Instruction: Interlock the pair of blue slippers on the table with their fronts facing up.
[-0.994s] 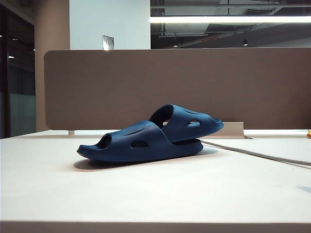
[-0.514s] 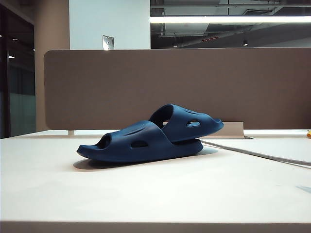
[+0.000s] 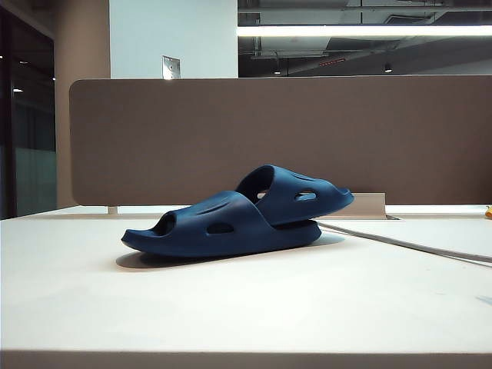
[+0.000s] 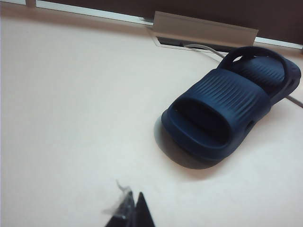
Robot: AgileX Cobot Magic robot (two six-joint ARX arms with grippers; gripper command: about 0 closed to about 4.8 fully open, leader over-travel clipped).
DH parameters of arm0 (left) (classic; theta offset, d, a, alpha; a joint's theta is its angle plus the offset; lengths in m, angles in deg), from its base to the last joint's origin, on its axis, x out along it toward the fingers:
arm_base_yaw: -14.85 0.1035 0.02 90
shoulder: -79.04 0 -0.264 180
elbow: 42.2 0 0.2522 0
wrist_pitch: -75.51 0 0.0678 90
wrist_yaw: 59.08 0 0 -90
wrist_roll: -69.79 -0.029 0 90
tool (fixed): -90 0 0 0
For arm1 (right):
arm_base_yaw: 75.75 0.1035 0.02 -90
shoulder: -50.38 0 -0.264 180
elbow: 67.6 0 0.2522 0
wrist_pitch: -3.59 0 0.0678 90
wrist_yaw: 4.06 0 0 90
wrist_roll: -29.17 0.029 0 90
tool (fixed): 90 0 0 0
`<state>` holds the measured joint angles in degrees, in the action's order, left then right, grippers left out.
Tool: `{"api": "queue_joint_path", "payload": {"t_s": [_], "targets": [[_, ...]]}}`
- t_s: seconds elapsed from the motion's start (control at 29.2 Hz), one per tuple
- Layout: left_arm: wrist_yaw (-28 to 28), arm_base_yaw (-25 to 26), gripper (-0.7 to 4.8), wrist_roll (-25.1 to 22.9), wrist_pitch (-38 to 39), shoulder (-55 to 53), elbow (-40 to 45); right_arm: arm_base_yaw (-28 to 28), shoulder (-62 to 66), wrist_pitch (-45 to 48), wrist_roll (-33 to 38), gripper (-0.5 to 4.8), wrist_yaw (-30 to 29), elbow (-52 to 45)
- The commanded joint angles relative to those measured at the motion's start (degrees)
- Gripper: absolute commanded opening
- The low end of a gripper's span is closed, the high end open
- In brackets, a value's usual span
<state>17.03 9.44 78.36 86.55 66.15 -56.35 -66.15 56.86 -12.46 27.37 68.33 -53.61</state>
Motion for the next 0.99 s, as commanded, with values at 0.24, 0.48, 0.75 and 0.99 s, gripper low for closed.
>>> {"api": "queue_joint_path", "payload": {"t_s": [0.24, 0.48, 0.75, 0.99], "targets": [[1.25, 0.0, -0.05, -0.07, -0.76, 0.0, -0.13, 0.07, 0.02, -4.48, 2.45, 0.21, 10.58, -0.07], [1.27, 0.0, -0.05, -0.66, 2.27, -0.07, -0.13, 0.07, 0.04, -7.48, 2.49, 0.21, 11.72, -0.07], [1.22, 0.0, -0.05, -0.66, 5.14, -0.04, -0.13, 0.07, 0.02, -7.5, 2.51, 0.21, 11.72, -0.07], [1.22, 0.02, -0.05, -0.66, 7.21, -0.04, -0.13, 0.04, 0.02, -7.26, 3.34, 0.22, 11.52, -0.04]]}}
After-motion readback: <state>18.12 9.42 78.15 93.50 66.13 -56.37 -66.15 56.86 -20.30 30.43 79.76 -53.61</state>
